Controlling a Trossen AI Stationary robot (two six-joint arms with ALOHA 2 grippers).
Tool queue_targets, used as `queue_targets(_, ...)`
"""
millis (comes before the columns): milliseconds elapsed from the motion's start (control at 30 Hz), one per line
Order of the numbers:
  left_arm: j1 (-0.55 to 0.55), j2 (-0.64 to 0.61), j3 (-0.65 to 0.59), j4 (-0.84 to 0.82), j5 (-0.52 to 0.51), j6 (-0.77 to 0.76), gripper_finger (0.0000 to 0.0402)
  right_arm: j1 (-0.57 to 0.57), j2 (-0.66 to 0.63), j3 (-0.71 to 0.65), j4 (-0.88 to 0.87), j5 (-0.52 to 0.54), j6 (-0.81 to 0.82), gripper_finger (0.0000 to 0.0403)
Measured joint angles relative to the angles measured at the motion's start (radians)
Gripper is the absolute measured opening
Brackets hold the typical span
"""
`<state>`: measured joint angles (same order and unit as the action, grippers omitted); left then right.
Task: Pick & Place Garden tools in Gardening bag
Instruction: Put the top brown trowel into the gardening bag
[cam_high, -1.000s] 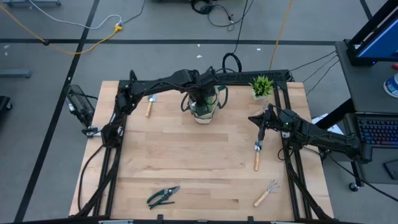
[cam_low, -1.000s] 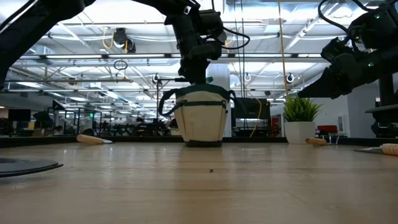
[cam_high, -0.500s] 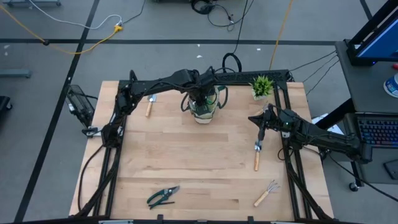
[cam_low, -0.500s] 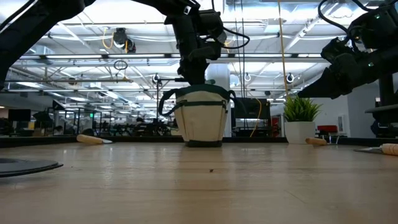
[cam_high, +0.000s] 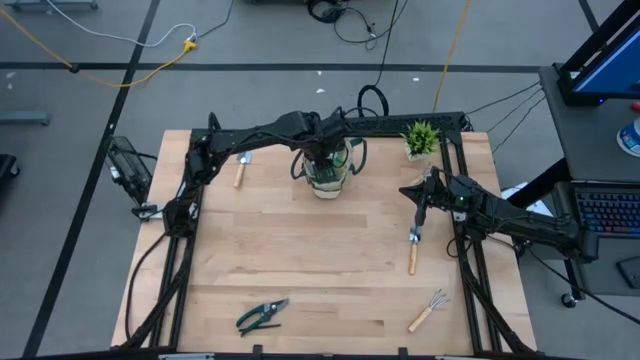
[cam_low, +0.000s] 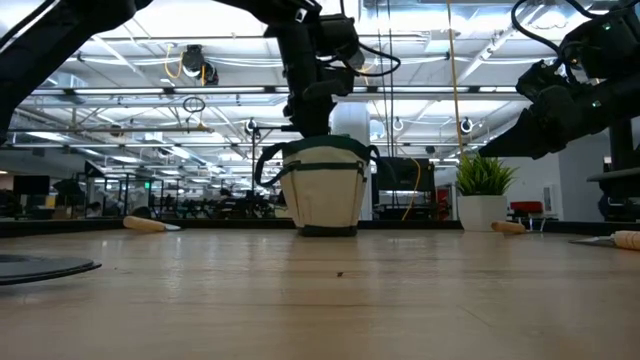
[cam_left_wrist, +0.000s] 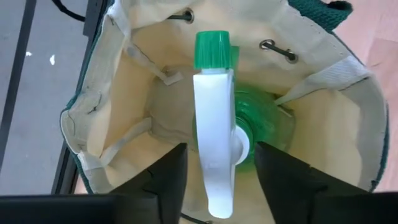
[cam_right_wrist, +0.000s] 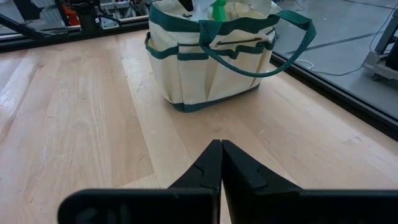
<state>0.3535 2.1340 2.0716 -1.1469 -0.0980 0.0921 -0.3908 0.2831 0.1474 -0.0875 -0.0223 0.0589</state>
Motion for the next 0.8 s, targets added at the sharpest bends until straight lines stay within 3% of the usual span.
queue_targets(300,-0.001,-0.041,0.0,-0.003,-0.01,0.007,0.0245,0.0,0.0,0.0,0.0,0.0,0.0,0.0)
queue_targets(800,-0.002,-0.139,0.0,-0.013,-0.044,0.017,0.0248,0.0,0.01,-0.001,0.003,-0.003,0.008,0.0)
